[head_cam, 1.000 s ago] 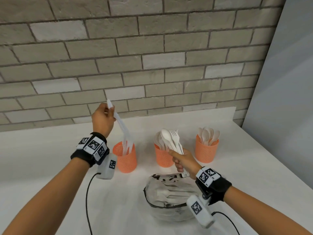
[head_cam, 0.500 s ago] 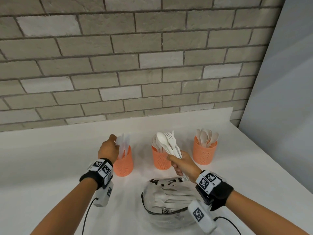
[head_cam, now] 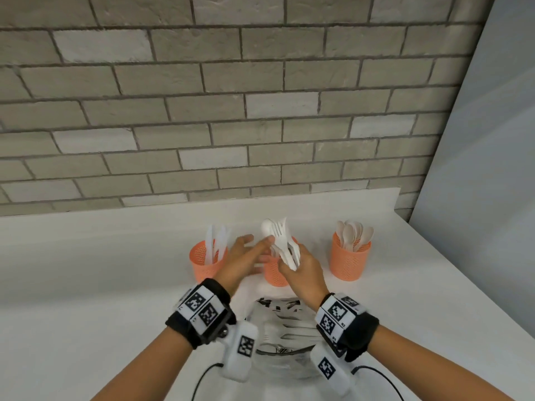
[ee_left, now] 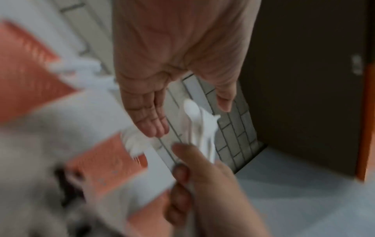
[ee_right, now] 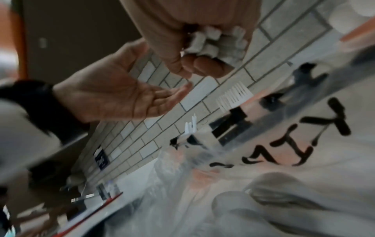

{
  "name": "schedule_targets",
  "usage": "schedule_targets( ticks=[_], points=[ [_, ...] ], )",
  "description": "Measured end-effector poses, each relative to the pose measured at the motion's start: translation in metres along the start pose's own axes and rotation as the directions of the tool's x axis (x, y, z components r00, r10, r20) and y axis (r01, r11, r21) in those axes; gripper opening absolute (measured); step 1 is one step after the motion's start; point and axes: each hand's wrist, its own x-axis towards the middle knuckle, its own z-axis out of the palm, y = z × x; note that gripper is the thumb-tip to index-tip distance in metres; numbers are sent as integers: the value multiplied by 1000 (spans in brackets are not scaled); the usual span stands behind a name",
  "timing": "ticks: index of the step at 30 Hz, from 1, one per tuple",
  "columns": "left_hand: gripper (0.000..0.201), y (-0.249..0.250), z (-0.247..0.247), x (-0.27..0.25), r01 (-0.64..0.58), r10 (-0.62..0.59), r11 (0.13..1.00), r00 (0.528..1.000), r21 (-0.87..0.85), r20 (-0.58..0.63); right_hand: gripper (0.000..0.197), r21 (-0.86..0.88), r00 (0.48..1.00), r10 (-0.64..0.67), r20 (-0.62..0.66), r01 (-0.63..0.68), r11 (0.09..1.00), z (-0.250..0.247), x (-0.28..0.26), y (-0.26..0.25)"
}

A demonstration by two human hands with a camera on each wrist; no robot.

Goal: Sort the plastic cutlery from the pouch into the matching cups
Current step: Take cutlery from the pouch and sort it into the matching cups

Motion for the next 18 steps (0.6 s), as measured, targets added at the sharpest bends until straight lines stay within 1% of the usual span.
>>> schedule_targets(
  ticks=[1, 2, 3, 4, 5, 7, 8, 9, 10, 11, 13, 15, 16, 17, 18],
  points=[
    [61, -2, 8, -3, 42, -35, 995, 996, -94, 82, 46, -86, 999, -37, 20, 39, 996, 1, -3, -3],
    [53, -4, 16, -5, 74, -51, 981, 990, -178, 128, 48, -182, 996, -68, 51, 76, 980, 2, -7, -7],
    [43, -5, 24, -8, 95, -60, 962, 988, -257, 142, 47, -271, 992, -89, 84, 109, 957, 2, -11, -9],
    [38, -7, 30, -8, 105, -70, 941, 991, -322, 118, 46, -341, 989, -101, 108, 132, 931, 3, -15, -11],
    [38, -8, 35, -7, 113, -87, 915, 993, -387, 83, 46, -395, 986, -107, 127, 149, 906, 3, -18, -12],
    [40, -9, 42, -4, 118, -133, 872, 991, -474, 3, 48, -454, 979, -124, 162, 185, 871, 3, -25, -13],
    [38, -10, 43, -3, 111, -149, 867, 988, -485, -39, 48, -456, 974, -134, 183, 205, 866, 3, -28, -14],
    [34, -11, 44, -3, 103, -158, 870, 985, -482, -73, 47, -437, 969, -134, 206, 214, 874, 1, -31, -15],
    [31, -12, 44, -3, 94, -155, 887, 983, -453, -100, 45, -383, 966, -120, 231, 203, 901, -1, -32, -15],
    [28, -12, 45, -4, 81, -140, 898, 984, -432, -107, 43, -296, 965, -89, 245, 162, 941, -4, -32, -15],
    [25, -14, 45, -7, 76, -111, 908, 992, -411, -62, 36, -82, 965, 4, 263, 18, 996, -9, -29, -15],
    [24, -16, 44, -9, 98, -113, 901, 993, -423, -12, 38, 75, 954, 95, 285, -121, 990, -12, -28, -16],
    [23, -16, 44, -10, 107, -117, 900, 993, -423, 3, 38, 138, 939, 144, 314, -195, 971, -13, -27, -18],
    [23, -15, 45, -11, 111, -113, 895, 993, -431, 23, 36, 204, 912, 189, 363, -276, 939, -15, -28, -21],
    [25, -14, 46, -12, 111, -102, 898, 994, -425, 45, 32, 250, 872, 221, 437, -354, 901, -17, -29, -23]
  ],
)
